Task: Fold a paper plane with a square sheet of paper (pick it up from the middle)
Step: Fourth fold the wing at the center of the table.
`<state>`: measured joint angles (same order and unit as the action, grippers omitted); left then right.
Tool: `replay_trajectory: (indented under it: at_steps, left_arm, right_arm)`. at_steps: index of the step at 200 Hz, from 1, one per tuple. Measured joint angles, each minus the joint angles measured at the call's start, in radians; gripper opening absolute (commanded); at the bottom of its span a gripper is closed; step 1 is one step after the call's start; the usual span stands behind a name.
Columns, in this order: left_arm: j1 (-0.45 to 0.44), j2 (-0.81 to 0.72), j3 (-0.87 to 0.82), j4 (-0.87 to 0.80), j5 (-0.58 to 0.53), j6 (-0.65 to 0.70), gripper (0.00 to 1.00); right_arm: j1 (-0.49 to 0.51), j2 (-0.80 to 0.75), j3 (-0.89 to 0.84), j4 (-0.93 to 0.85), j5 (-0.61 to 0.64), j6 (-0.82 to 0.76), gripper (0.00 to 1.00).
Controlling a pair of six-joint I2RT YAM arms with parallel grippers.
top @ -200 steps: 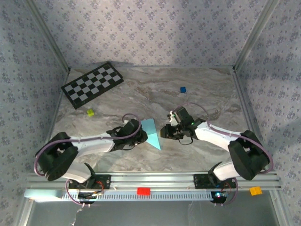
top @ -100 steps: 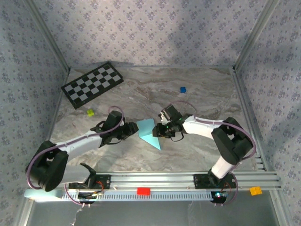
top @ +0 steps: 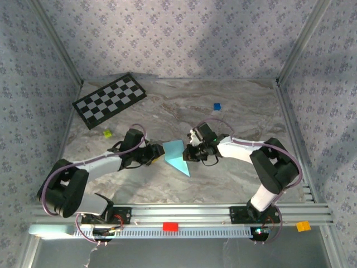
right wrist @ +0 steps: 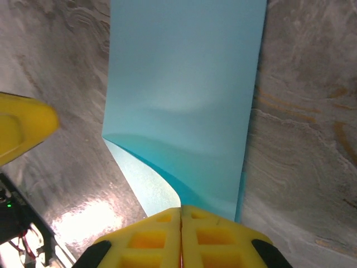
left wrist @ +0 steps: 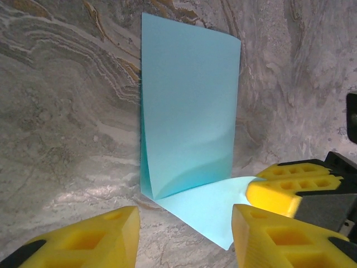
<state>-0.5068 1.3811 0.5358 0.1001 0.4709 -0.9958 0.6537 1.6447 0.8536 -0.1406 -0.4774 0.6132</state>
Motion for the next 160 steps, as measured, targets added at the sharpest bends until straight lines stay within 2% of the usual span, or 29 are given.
replay_trajectory:
  at_steps: [83, 160]
  left_arm:
    - [0.011, 0.127, 0.024, 0.105, 0.089, -0.044, 0.49]
    - [0.011, 0.198, 0.056, 0.149, 0.101, -0.076, 0.52]
  right_arm:
    - [-0.035, -0.036, -0.078, 0.132, -0.098, 0.032, 0.08]
    - [-0.053, -0.036, -0.107, 0.183, -0.126, 0.053, 0.05]
